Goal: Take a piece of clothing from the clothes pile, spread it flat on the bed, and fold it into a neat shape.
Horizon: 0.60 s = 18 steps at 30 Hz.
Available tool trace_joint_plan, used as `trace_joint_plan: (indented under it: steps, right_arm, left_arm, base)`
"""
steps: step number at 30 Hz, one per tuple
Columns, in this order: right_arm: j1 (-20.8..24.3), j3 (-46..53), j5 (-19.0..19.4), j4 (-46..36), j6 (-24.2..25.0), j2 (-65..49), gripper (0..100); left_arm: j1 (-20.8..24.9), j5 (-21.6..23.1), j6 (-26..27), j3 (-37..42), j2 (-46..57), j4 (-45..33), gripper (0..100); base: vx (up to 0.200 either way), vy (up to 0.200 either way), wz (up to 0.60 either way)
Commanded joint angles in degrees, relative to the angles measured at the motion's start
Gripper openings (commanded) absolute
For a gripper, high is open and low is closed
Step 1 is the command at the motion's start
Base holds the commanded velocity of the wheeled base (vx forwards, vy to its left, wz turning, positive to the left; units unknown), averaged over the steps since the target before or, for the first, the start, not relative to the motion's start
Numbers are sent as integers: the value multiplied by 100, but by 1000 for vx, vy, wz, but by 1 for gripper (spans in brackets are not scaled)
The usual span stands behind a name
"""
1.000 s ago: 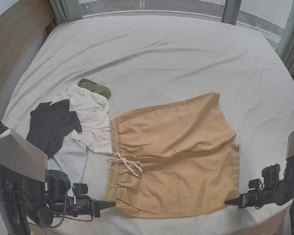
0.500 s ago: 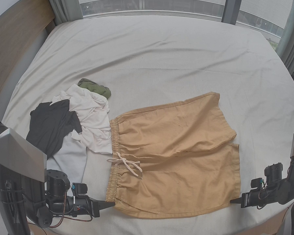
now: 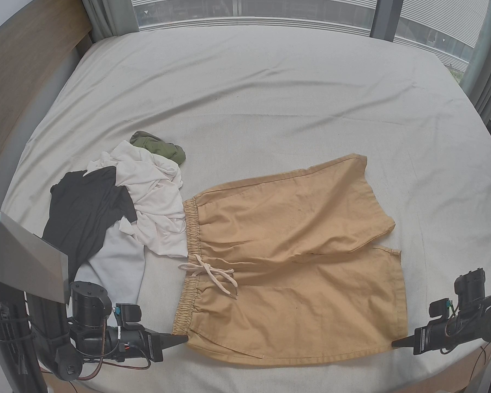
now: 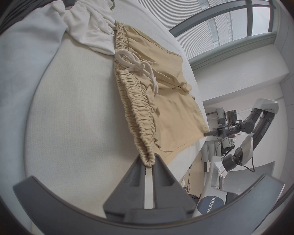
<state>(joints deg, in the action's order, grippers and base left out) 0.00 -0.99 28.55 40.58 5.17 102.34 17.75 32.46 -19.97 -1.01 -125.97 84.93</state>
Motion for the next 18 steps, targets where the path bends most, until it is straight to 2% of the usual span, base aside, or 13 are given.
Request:
trace_joint_plan:
  steps: [1,7,11,18]
  right_arm:
    - [62,99,-7,-332,-7,-636,0]
    - [62,99,-16,-798,-16,-962,0]
    - [70,99,-16,-1052,-25,-1190,0]
    - [290,99,-25,-1940,-42,-2122,0]
  left_arm:
    - [-44,-12,10,101,424,-548,0]
    - [-44,58,19,101,1118,-1383,0]
    - [-44,67,28,101,1303,-1655,0]
    - [18,243,28,101,2032,-2596,0]
  base:
    - [0,0,0]
    - [0,0,0]
    - [0,0,0]
    - [0,0,0]
